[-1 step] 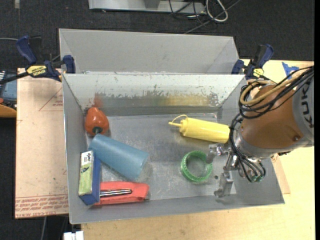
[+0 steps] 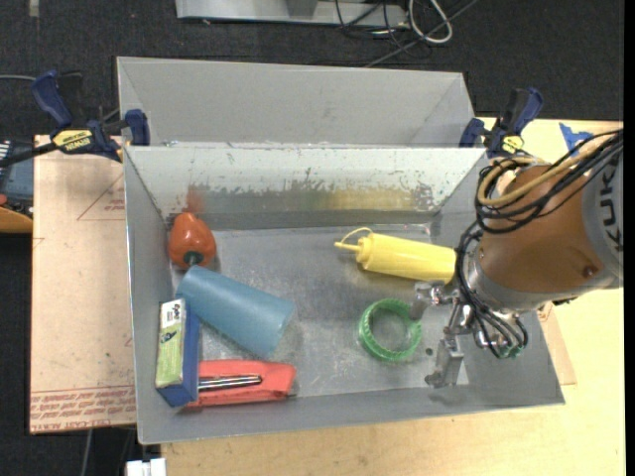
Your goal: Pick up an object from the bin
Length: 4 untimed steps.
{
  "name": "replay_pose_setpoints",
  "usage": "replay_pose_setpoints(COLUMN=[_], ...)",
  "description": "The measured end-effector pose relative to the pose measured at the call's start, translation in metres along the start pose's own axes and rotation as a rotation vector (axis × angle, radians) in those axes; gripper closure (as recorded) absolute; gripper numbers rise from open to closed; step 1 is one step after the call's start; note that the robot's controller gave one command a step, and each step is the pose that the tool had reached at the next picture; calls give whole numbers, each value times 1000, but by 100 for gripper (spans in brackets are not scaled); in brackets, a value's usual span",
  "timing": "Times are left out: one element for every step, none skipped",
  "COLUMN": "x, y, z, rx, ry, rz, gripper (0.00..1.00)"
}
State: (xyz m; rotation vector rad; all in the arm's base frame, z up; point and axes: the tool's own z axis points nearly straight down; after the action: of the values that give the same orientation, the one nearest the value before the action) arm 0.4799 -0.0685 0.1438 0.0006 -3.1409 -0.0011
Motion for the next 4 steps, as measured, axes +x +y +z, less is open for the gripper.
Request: replay_pose_setpoints(x=[-5,-2,-25,-6], y=[14,19,35,21], z=[73,73,74,72], rx=[-1,0,-3,-1], ry=[-6,-12,-11,-15], rz=[252,257,309,267], gripper=[0,0,0,0])
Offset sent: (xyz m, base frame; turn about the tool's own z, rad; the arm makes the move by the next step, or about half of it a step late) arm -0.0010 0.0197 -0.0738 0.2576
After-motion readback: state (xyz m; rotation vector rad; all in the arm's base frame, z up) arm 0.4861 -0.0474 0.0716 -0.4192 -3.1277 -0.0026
